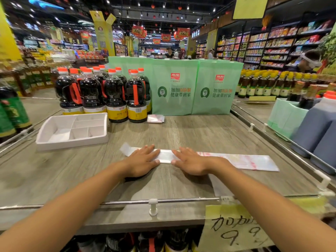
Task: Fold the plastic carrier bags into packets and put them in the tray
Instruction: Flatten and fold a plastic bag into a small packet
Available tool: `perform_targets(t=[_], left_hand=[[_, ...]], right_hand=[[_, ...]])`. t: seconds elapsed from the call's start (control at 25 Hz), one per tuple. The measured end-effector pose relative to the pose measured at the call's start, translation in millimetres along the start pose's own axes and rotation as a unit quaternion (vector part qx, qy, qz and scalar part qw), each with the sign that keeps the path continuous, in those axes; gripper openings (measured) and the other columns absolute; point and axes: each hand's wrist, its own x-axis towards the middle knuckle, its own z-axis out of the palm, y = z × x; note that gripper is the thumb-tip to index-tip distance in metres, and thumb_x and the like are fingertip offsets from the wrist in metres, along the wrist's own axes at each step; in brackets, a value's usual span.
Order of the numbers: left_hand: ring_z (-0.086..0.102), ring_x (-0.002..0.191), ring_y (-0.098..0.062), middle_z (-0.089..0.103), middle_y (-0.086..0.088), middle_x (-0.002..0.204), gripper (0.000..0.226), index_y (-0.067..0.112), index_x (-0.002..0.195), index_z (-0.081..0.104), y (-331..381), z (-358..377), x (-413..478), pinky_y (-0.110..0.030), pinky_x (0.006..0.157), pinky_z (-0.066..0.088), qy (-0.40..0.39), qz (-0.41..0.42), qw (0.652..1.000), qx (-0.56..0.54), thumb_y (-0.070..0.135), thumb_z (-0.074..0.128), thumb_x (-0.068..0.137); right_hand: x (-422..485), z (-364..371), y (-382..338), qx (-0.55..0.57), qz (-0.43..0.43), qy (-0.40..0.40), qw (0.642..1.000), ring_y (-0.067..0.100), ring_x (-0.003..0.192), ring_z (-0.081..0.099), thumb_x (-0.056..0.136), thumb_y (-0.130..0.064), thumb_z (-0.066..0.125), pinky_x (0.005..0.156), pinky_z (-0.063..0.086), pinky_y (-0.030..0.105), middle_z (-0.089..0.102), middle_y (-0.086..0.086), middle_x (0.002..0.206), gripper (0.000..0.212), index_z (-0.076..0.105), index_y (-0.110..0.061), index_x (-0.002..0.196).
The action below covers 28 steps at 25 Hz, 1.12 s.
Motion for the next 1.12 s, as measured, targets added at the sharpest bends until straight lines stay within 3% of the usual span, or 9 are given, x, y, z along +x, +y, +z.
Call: perform_targets(t=[0.2,0.32,0.44,0.56,0.72,0.92,1.12], left_hand=[[0.008,0.157,-0.018,0.007,0.000,0.171,0.060,0.023,0.163,0.018,-51,-19,-6,-0.031,0.125,0.005,-0.019,0.009,0.999,-0.028,0.042,0.038,0.109],[0.035,0.148,-0.015,0.035,0.004,0.163,0.052,0.025,0.152,0.046,-78,-22,-17,-0.033,0.122,0.027,0.049,0.030,0.997,-0.049,0.041,0.054,0.104],[0.058,0.120,-0.011,0.060,0.009,0.137,0.036,0.029,0.131,0.068,-81,-21,-19,-0.033,0.102,0.049,0.133,0.063,0.987,-0.058,0.039,0.067,0.096],[0.059,0.104,-0.004,0.061,0.014,0.120,0.031,0.035,0.121,0.070,-77,-22,-19,-0.027,0.088,0.053,0.154,0.055,0.981,-0.101,0.038,0.074,0.091],[0.057,0.099,-0.008,0.055,0.010,0.114,0.026,0.034,0.110,0.071,-75,-24,-17,-0.024,0.086,0.050,0.160,0.027,0.969,-0.186,0.031,0.081,0.086],[0.058,0.093,-0.009,0.061,0.008,0.108,0.022,0.034,0.105,0.071,-69,-26,-16,-0.025,0.077,0.047,0.145,-0.013,0.971,-0.191,0.029,0.080,0.086],[0.057,0.104,-0.012,0.060,0.007,0.114,0.029,0.032,0.112,0.072,-71,-25,-15,-0.034,0.094,0.050,0.136,-0.016,0.968,-0.210,0.026,0.082,0.085]], right_hand=[[30,-1,38,-0.029,-0.011,-0.046,0.998,0.026,0.156,-0.017,0.104,-0.064,0.016,0.126,-0.006,0.049,-0.019,-0.001,0.169,0.069,-0.009,-0.035,0.161],[30,-2,62,-0.021,-0.027,-0.036,0.999,0.019,0.156,-0.017,0.104,-0.063,0.022,0.126,-0.007,0.047,-0.019,-0.007,0.168,0.067,-0.006,-0.041,0.160],[25,5,68,-0.001,-0.045,-0.003,0.999,0.013,0.155,-0.015,0.104,-0.062,0.027,0.127,-0.006,0.043,-0.014,-0.013,0.169,0.065,-0.001,-0.045,0.160],[22,8,69,0.028,-0.051,0.014,0.998,0.009,0.155,-0.013,0.103,-0.061,0.031,0.127,-0.007,0.039,-0.010,-0.015,0.169,0.064,0.004,-0.046,0.160],[22,9,67,0.034,-0.054,0.025,0.998,0.007,0.155,-0.012,0.103,-0.061,0.033,0.126,-0.007,0.036,-0.008,-0.018,0.168,0.064,0.006,-0.047,0.160],[21,9,66,0.045,-0.051,0.031,0.997,0.007,0.155,-0.012,0.102,-0.064,0.034,0.127,-0.006,0.040,-0.007,-0.019,0.168,0.066,0.007,-0.048,0.159],[22,11,67,0.048,-0.048,0.042,0.997,0.008,0.155,-0.010,0.101,-0.067,0.034,0.127,-0.004,0.045,-0.005,-0.019,0.168,0.067,0.008,-0.048,0.160]])
